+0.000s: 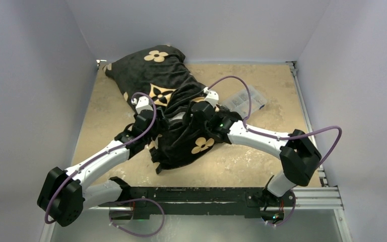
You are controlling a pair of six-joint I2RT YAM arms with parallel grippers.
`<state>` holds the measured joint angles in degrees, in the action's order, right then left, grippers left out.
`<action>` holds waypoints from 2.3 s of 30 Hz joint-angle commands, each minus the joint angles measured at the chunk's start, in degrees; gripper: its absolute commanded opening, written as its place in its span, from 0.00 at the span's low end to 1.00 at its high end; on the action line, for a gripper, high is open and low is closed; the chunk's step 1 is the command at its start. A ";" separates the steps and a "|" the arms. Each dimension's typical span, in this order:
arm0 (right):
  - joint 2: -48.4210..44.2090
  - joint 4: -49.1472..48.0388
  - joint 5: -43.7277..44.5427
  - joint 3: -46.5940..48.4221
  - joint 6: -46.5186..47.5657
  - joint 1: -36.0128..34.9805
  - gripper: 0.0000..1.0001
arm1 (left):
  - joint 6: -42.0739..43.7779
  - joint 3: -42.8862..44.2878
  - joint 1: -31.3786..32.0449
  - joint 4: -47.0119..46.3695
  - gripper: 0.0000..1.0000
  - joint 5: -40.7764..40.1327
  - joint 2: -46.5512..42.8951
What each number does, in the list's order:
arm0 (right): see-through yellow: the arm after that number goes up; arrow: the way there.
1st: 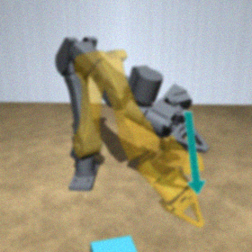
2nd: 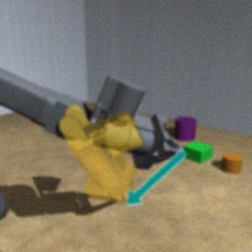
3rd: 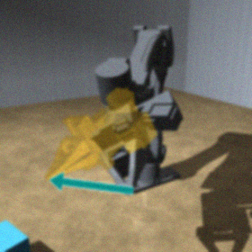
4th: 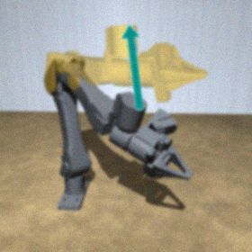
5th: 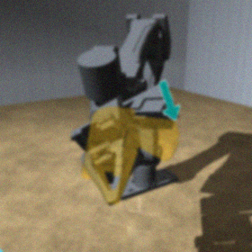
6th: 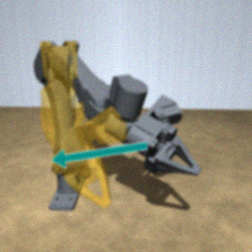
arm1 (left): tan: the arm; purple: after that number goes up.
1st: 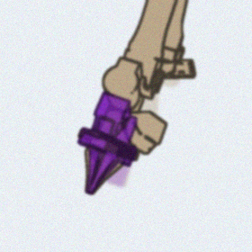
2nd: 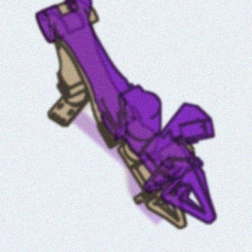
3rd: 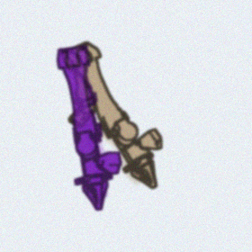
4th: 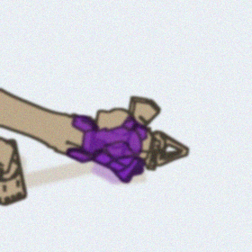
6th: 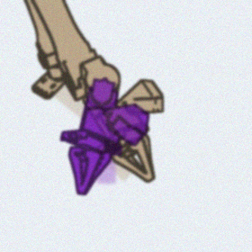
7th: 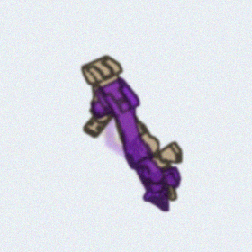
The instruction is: Remove the pillowcase from the pillow
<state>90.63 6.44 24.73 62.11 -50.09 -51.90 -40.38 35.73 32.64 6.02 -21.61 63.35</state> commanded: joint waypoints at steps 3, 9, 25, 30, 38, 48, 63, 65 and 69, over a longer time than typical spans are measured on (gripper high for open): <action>-3.32 4.89 -0.20 -8.67 -6.48 -0.13 0.41 | -0.95 -0.74 0.47 -1.10 0.68 2.68 -0.46; -9.30 1.88 -3.11 -16.13 -9.67 -0.13 0.18 | -1.62 -0.11 0.43 -0.58 0.70 3.12 -1.03; -26.09 -16.97 -10.43 -33.97 -14.66 -0.31 0.00 | 2.10 12.60 0.88 8.64 0.77 10.73 1.75; -29.62 -22.67 -12.19 -34.77 -12.37 -0.31 0.00 | 3.45 19.69 6.61 12.93 0.80 11.70 3.61; -27.85 -26.65 -13.04 -35.92 -11.18 -0.33 0.00 | 2.04 27.07 15.25 13.63 0.80 11.90 6.65; -29.16 -28.05 -13.91 -37.50 -11.11 -0.31 0.00 | 1.39 27.99 18.51 10.38 0.62 12.06 12.67; -30.22 -28.17 -14.18 -38.81 -11.41 -0.31 0.00 | 2.10 27.08 14.24 9.61 0.67 -3.50 23.64; -30.47 -28.12 -14.01 -38.89 -11.42 -0.34 0.00 | 1.77 26.37 13.18 9.77 0.69 -2.53 24.37; -30.20 -28.93 -14.35 -39.63 -11.52 -0.31 0.00 | 1.98 25.01 12.69 9.33 0.77 0.79 25.16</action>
<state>61.36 -22.09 13.47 23.86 -61.95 -51.70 -38.48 61.89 46.54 15.73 -21.71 87.53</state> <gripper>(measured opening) 0.020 0.744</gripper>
